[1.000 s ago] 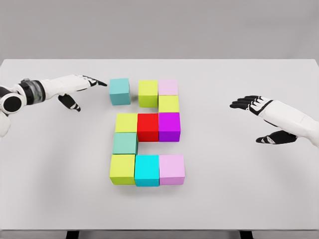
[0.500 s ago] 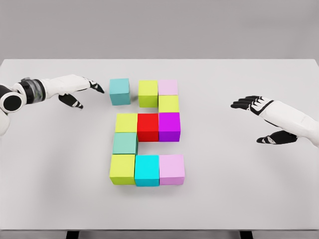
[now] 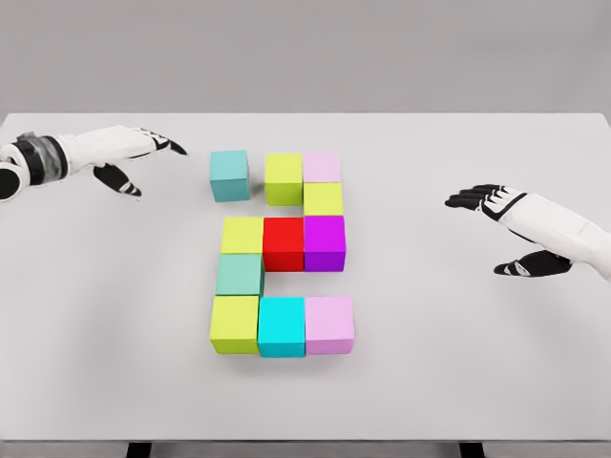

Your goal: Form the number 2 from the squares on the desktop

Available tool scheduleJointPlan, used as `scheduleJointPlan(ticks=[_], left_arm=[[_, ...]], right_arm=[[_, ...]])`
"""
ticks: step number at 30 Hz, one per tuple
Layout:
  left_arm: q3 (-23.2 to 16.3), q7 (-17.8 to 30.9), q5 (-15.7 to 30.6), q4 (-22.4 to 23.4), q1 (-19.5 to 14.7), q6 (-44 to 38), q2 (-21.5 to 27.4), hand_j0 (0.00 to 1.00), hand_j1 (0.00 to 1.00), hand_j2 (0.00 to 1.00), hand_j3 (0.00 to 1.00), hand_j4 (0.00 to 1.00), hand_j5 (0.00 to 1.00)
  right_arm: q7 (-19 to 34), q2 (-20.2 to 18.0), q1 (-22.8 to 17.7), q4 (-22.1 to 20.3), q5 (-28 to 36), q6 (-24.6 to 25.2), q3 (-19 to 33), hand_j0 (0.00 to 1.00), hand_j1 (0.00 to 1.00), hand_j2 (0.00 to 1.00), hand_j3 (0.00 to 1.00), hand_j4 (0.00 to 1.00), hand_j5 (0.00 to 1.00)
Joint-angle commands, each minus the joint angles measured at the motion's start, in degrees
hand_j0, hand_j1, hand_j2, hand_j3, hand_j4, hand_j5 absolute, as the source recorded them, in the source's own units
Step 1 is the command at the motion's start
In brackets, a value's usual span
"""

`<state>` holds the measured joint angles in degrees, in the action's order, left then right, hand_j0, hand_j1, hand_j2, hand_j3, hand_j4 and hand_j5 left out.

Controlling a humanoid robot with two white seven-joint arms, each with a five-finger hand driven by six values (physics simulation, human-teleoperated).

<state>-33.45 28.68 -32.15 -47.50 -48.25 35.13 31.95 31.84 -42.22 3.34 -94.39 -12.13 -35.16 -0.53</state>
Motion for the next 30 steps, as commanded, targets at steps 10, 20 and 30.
scheduleJointPlan(ticks=[10,20,30], left_arm=[[0.14,0.15,-0.11,0.13,-0.09,-0.13,0.30,0.56,0.56,0.56,0.56,0.56,0.56],[0.05,0.94,-0.37,1.01,-0.35,-0.13,-1.11,0.53,0.53,0.53,0.53,0.53,0.53],[0.05,0.94,-2.48,1.98,-1.32,-0.13,-4.62,0.55,0.55,0.55,0.55,0.55,0.55]], right_arm=[[-0.03,-0.06,0.00,-0.01,0.44,0.16,0.01,1.00,1.00,1.00,1.00,1.00,1.00],[-0.03,-0.06,0.09,0.70,0.53,0.16,0.01,1.00,1.00,1.00,1.00,1.00,1.00],[-0.03,-0.06,0.00,0.70,0.53,0.16,0.09,1.00,1.00,1.00,1.00,1.00,1.00]])
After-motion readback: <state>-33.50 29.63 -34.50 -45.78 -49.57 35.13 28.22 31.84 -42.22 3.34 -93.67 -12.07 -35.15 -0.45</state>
